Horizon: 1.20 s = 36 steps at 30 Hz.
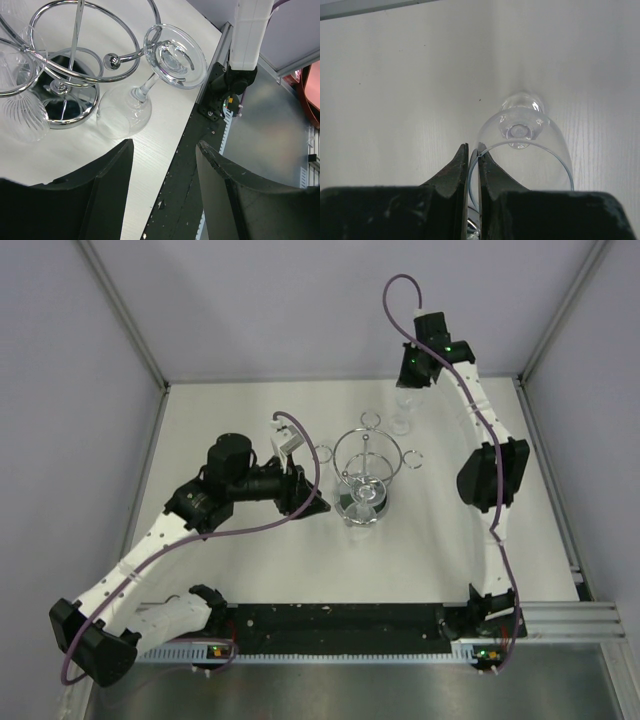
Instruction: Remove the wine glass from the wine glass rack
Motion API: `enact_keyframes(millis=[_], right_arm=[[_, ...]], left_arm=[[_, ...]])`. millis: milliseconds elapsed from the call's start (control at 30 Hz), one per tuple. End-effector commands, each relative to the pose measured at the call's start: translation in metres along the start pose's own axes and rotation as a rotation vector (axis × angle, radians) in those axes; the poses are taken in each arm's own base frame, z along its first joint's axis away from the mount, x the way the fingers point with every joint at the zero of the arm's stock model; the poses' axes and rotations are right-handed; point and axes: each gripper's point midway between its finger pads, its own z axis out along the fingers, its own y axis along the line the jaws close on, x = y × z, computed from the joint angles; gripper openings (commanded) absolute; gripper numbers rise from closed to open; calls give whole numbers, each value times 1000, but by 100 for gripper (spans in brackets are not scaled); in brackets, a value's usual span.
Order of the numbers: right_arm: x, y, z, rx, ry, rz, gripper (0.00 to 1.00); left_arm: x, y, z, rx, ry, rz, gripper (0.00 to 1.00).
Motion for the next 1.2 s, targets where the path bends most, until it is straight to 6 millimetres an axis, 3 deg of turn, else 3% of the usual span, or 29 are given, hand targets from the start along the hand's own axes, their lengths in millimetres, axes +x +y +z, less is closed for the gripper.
enact_keyframes(millis=[0, 367, 500, 700, 933, 1167], right_arm=[[-21, 1, -2, 3, -85, -2, 0], [-14, 4, 6, 6, -68, -11, 2], [-15, 5, 5, 4, -73, -15, 11], [-17, 10, 0, -2, -83, -23, 36], [-31, 18, -23, -11, -134, -32, 46], [-50, 24, -65, 17, -223, -79, 50]], left_arm=[[-4, 1, 0, -4, -20, 16, 59], [-4, 2, 0, -9, -21, 20, 59], [-3, 3, 1, -11, -18, 17, 59], [-3, 3, 0, -13, -18, 20, 59], [-3, 3, 0, -15, -16, 19, 59], [-3, 5, 1, -20, -16, 17, 59]])
